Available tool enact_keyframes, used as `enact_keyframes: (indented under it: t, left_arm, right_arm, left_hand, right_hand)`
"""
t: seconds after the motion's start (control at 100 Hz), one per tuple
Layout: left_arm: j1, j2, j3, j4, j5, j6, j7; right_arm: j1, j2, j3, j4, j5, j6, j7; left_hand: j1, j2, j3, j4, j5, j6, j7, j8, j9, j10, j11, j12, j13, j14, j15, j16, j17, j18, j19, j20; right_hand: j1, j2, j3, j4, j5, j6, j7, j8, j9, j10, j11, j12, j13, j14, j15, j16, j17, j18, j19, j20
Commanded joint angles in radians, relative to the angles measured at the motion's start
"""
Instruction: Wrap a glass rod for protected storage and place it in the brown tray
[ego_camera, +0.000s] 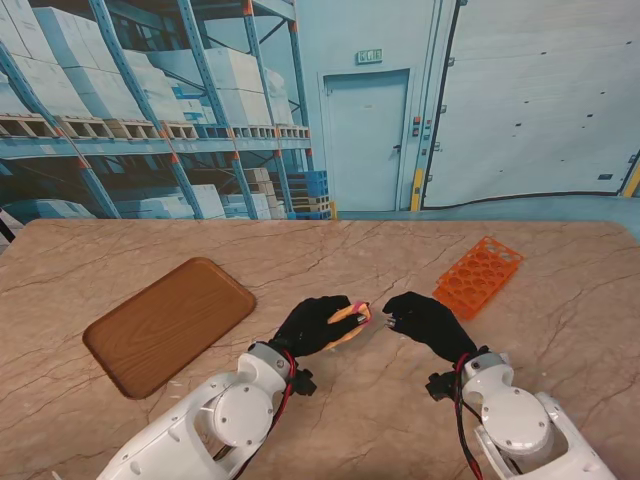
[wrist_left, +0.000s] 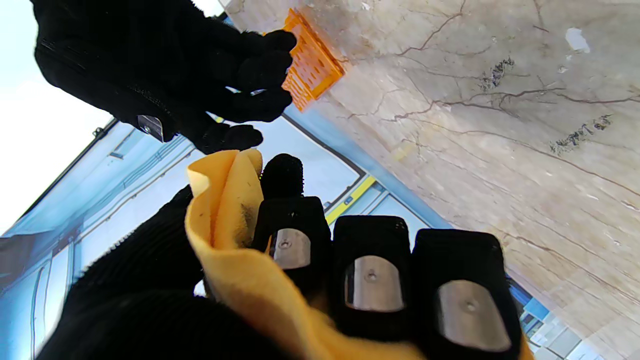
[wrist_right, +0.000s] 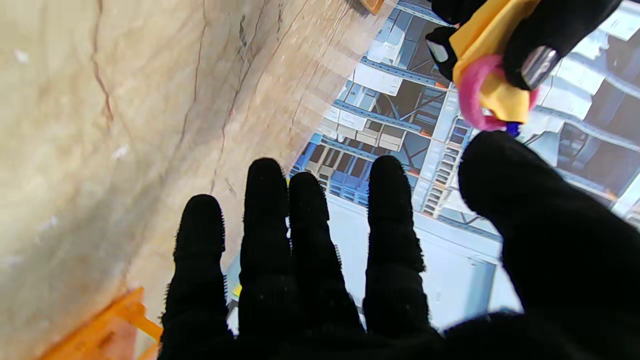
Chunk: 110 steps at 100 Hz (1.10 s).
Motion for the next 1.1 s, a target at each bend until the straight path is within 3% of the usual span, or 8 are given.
enact_keyframes:
  t: [0.0,0.06,0.24,0.6,0.64,0.81,0.93,1.09]
  left_arm:
    - [0.007,-0.001,0.001,-0.004,0.001,-0.006,-0.004]
    - [0.007,0.0,0.001,-0.003,0.003,-0.01,-0.007]
    - [0.006,0.001,0.002,-0.002,0.002,-0.018,-0.011]
    - [0.006,0.002,0.004,-0.005,-0.005,-0.021,-0.019]
    - [0.006,0.002,0.004,-0.005,-0.006,-0.021,-0.02]
    - [0.005,0.002,0.005,-0.005,-0.005,-0.021,-0.019]
    - [0.005,0.001,0.005,-0.006,-0.006,-0.019,-0.018]
    - [0.005,0.0,0.005,-0.004,-0.005,-0.022,-0.014]
  right_arm:
    - [0.005,-0.013,-0.009,-0.005,-0.001,0.007,0.005]
    - [0.012,-0.017,-0.014,-0.006,0.052,0.035,0.02]
    - [0.039,-0.023,-0.033,-0.004,0.149,0.089,0.05]
    - [0.081,-0.027,-0.068,-0.003,0.225,0.159,0.085]
    - [0.086,-0.028,-0.071,-0.002,0.231,0.165,0.086]
    - [0.091,-0.034,-0.075,-0.01,0.287,0.205,0.09]
    - [0.088,-0.039,-0.075,-0.021,0.303,0.225,0.079]
    - [0.083,-0.048,-0.074,-0.027,0.322,0.249,0.052]
  left_hand:
    - [-0.019,0.062,0.007,0.001,0.029,0.004,0.02,0.015,0.055,-0.059,0.044,0.012,0.026,0.002,0.076,0.018,0.019,-0.05,0.252,0.03]
    - [-0.037,0.045,0.042,0.018,0.04,0.003,0.024,0.02,0.055,-0.059,0.044,0.012,0.026,0.001,0.077,0.017,0.019,-0.051,0.252,0.031]
    - [-0.078,0.029,0.109,0.019,0.046,-0.002,0.03,0.018,0.055,-0.056,0.043,0.012,0.026,0.004,0.077,0.017,0.019,-0.048,0.252,0.032]
    - [-0.144,0.093,0.102,0.039,0.062,0.011,0.019,0.031,0.055,-0.052,0.041,0.013,0.026,0.006,0.078,0.017,0.019,-0.048,0.252,0.031]
    - [-0.148,0.099,0.096,0.043,0.066,0.013,0.017,0.036,0.055,-0.052,0.041,0.013,0.026,0.006,0.078,0.017,0.019,-0.048,0.252,0.03]
    - [-0.144,0.101,0.089,0.053,0.07,0.017,0.01,0.051,0.055,-0.052,0.041,0.014,0.026,0.006,0.077,0.018,0.018,-0.046,0.252,0.029]
    - [-0.141,0.101,0.085,0.054,0.068,0.017,0.006,0.056,0.055,-0.051,0.041,0.014,0.026,0.006,0.077,0.018,0.018,-0.043,0.252,0.028]
    - [-0.138,0.107,0.073,0.052,0.069,0.015,0.009,0.067,0.055,-0.048,0.041,0.015,0.026,0.006,0.077,0.018,0.018,-0.043,0.252,0.027]
  right_hand:
    - [-0.041,0.021,-0.014,0.043,-0.003,0.001,-0.018,0.015,-0.038,-0.003,-0.022,-0.014,-0.026,-0.009,-0.035,-0.019,-0.018,-0.034,-0.023,0.03]
    - [-0.04,0.023,-0.012,0.044,0.001,0.001,-0.022,0.019,-0.045,-0.004,-0.041,-0.024,-0.03,-0.007,-0.066,-0.034,-0.022,-0.032,-0.04,0.029]
    - [-0.035,0.026,-0.007,0.045,0.009,0.004,-0.026,0.024,-0.045,-0.007,-0.048,-0.029,-0.029,-0.013,-0.081,-0.04,-0.027,-0.036,-0.056,0.031]
    - [-0.014,0.037,0.029,0.044,0.019,0.004,-0.036,0.025,-0.052,-0.011,-0.049,-0.03,-0.028,-0.025,-0.072,-0.032,-0.021,-0.041,-0.066,0.042]
    - [0.0,0.033,0.035,0.027,0.021,-0.004,-0.034,0.014,-0.049,-0.013,-0.046,-0.031,-0.025,-0.027,-0.07,-0.031,-0.018,-0.042,-0.067,0.045]
    - [0.131,-0.012,0.031,-0.05,0.049,-0.064,0.22,-0.137,-0.026,-0.015,-0.019,-0.029,-0.013,-0.028,-0.047,-0.025,-0.014,-0.045,-0.07,0.061]
    - [0.189,0.016,0.053,-0.05,0.172,-0.099,0.298,-0.137,0.035,-0.022,0.005,-0.021,0.015,-0.027,-0.023,-0.016,-0.005,-0.041,-0.061,0.062]
    - [0.196,0.029,0.079,-0.028,0.192,-0.076,0.307,-0.148,0.065,-0.021,0.015,-0.018,0.023,-0.022,-0.003,-0.01,-0.007,-0.038,-0.051,0.062]
